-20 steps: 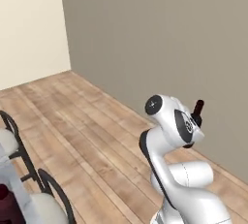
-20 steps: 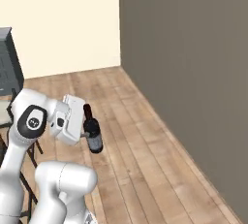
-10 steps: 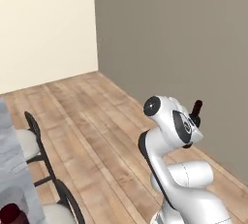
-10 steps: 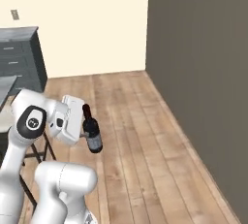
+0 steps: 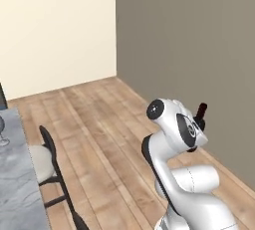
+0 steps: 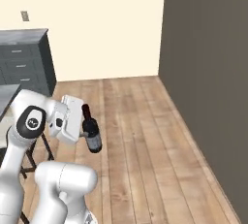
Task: There is a wine glass and glass cup on the dining counter. Place the wine bottle next to the wine glass and the juice bottle next to the glass cup.
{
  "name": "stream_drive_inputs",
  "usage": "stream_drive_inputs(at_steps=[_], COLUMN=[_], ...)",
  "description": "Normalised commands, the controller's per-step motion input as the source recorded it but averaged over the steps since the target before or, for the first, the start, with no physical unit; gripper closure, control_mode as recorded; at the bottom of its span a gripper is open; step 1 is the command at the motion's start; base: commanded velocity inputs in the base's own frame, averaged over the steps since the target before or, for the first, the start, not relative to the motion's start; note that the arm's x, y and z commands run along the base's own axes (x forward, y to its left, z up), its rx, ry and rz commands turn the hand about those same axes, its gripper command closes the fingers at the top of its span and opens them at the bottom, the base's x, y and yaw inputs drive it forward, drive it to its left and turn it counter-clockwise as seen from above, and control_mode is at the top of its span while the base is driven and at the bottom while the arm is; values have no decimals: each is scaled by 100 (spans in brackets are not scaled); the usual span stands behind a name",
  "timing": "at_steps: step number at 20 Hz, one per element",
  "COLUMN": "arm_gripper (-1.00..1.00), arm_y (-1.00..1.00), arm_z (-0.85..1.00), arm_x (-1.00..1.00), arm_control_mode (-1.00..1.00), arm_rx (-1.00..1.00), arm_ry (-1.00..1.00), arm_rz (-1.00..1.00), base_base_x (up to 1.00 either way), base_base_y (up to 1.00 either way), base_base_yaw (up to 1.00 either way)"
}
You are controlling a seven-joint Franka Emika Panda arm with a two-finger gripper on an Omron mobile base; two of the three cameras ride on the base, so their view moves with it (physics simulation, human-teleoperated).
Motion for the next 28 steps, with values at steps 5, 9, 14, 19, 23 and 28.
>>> stream_drive_inputs(at_steps=[5, 9, 14, 19, 23, 28], arm_gripper=[100, 100, 100, 100, 100, 100], arm_y=[0, 0, 0, 0, 0, 0], arm_z=[0, 0, 0, 0, 0, 0], arm_x=[0, 0, 0, 0, 0, 0], arm_control_mode=[100, 100, 100, 100, 100, 100], arm_rx=[0, 0, 0, 0, 0, 0], arm_ry=[0, 0, 0, 0, 0, 0], arm_rz=[0, 0, 0, 0, 0, 0], base_base_x=[71, 72, 68, 67, 67, 36], base_base_y=[-5, -6, -6, -9, -11, -4], base_base_yaw=[12, 15, 22, 25, 31, 65])
